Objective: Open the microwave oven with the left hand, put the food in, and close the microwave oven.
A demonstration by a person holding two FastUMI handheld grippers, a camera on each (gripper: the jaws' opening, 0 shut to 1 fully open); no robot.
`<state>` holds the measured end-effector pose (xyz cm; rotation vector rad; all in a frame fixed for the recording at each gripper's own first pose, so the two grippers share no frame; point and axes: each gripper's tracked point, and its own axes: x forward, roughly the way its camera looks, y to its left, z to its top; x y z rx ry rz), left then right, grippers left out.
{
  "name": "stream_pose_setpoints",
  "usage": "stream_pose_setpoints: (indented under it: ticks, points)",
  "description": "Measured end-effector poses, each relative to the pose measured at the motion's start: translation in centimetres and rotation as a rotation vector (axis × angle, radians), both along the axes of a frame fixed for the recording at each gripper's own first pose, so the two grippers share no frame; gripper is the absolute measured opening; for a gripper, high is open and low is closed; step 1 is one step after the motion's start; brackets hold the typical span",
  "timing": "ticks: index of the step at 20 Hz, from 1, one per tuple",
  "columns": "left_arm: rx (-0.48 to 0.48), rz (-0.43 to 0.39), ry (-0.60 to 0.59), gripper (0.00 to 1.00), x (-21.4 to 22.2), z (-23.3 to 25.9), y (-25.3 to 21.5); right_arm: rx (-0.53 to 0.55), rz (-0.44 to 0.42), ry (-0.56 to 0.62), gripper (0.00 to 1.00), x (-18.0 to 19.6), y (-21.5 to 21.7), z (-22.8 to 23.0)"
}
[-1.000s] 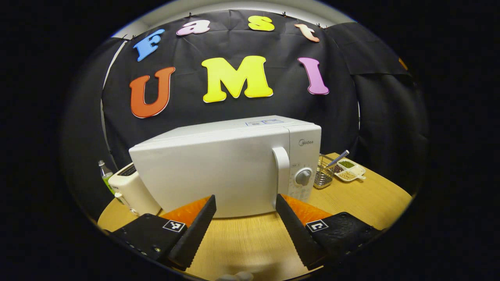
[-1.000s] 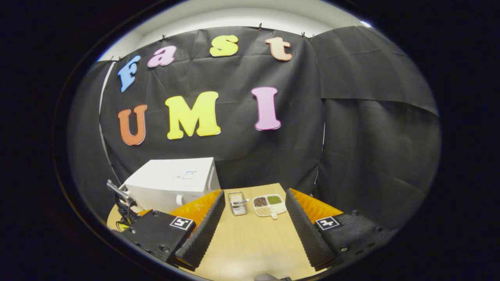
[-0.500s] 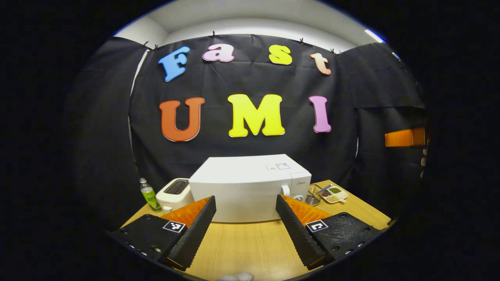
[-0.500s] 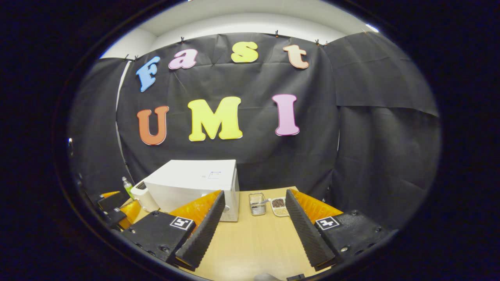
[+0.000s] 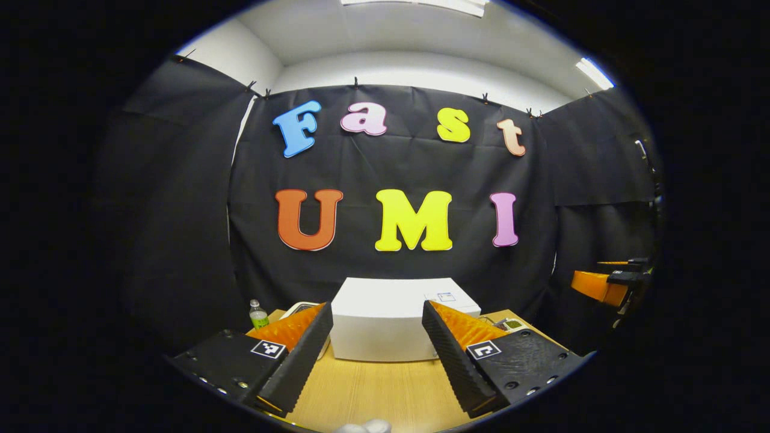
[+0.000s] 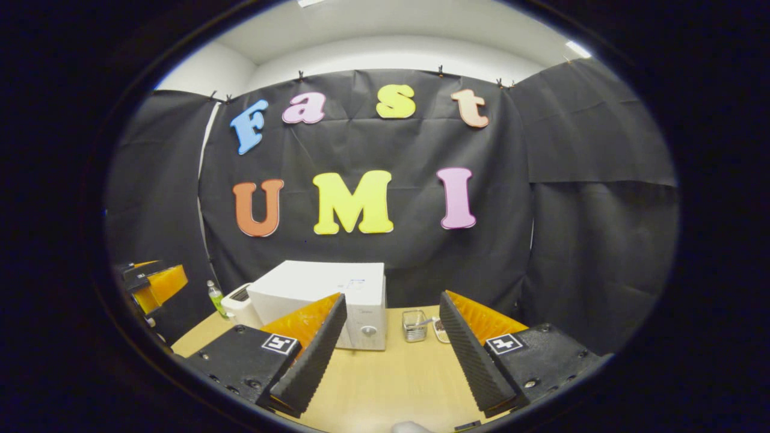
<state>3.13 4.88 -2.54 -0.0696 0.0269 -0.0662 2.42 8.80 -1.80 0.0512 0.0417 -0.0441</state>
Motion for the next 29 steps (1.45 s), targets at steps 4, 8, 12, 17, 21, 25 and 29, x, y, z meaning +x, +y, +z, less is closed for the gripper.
stream_pose_setpoints:
  ticks: [4,8,12,17,21,25,29]
  points:
    - [0.013,0.016,-0.004,0.94,-0.8,0.7,0.5,-0.008,0.009,-0.014,0.99,-0.6,0.5,0.4]
    - [0.009,0.022,-0.009,0.93,-1.0,1.2,0.7,-0.009,0.018,-0.017,0.99,-0.8,0.9,0.8]
    - [0.019,0.014,-0.014,0.93,-1.1,1.5,0.5,-0.013,0.013,-0.037,0.99,-1.1,0.6,1.6]
    - [0.019,0.006,-0.013,0.93,-1.1,1.6,0.1,-0.011,0.01,-0.044,0.99,-1.1,0.1,1.9]
    - [0.02,0.007,-0.016,0.93,-1.1,1.7,0.0,-0.008,0.009,-0.043,0.99,-1.0,-0.2,2.0]
    - [0.021,0.005,-0.012,0.93,-1.1,1.5,0.0,-0.011,0.014,-0.046,0.99,-1.0,-0.1,2.2]
    - [0.016,0.002,-0.009,0.93,-1.1,1.5,-0.2,-0.008,0.015,-0.046,0.99,-1.0,-0.2,2.1]
